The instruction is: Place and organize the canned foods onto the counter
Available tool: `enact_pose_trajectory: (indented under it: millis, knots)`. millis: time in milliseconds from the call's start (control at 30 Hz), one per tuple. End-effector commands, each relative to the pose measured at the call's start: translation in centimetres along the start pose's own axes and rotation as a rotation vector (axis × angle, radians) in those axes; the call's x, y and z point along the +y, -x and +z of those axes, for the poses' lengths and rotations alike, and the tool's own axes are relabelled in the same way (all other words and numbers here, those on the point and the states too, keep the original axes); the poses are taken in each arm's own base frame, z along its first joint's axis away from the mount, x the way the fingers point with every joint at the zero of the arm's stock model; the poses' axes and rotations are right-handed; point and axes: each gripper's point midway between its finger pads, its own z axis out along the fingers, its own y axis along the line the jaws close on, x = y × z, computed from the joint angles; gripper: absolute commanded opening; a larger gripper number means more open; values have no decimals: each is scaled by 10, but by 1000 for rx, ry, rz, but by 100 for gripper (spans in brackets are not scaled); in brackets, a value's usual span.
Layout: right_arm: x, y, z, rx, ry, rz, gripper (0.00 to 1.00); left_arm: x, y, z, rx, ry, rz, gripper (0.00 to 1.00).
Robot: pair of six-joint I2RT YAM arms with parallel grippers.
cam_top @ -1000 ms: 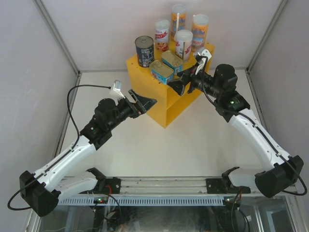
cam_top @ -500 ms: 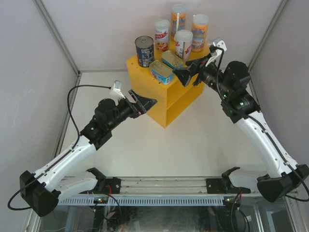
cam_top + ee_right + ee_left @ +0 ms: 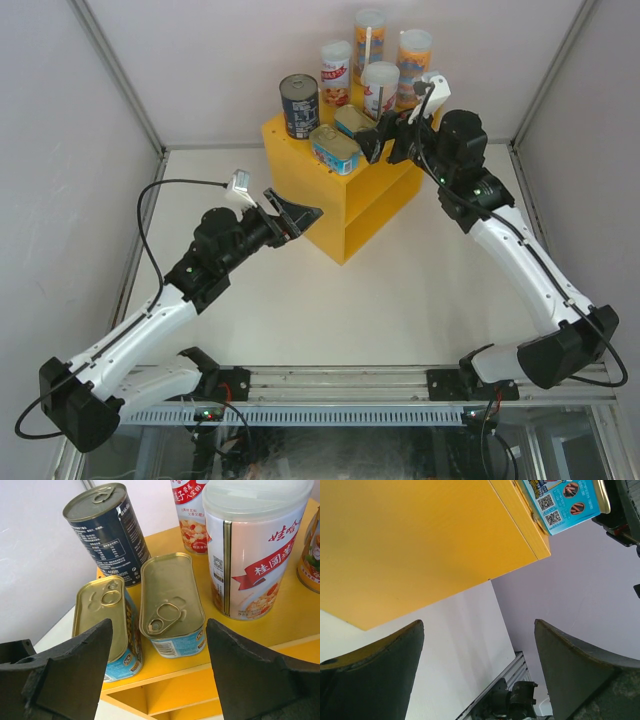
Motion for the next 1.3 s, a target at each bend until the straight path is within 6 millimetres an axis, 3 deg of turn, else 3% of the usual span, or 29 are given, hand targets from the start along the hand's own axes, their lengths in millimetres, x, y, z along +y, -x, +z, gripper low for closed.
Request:
enact_pose_trajectory:
  millis: [0, 800, 1267]
  knots:
    - [1, 27, -1, -64, -6, -39, 74, 1, 4, -2, -23, -11, -8, 94]
    - [-18, 15, 9, -46, -10, -14, 70, 9, 2, -2, -31, 3, -16, 95]
    - [-15, 2, 7, 0, 35, -35, 68, 10, 2, 0, -30, 4, -19, 94]
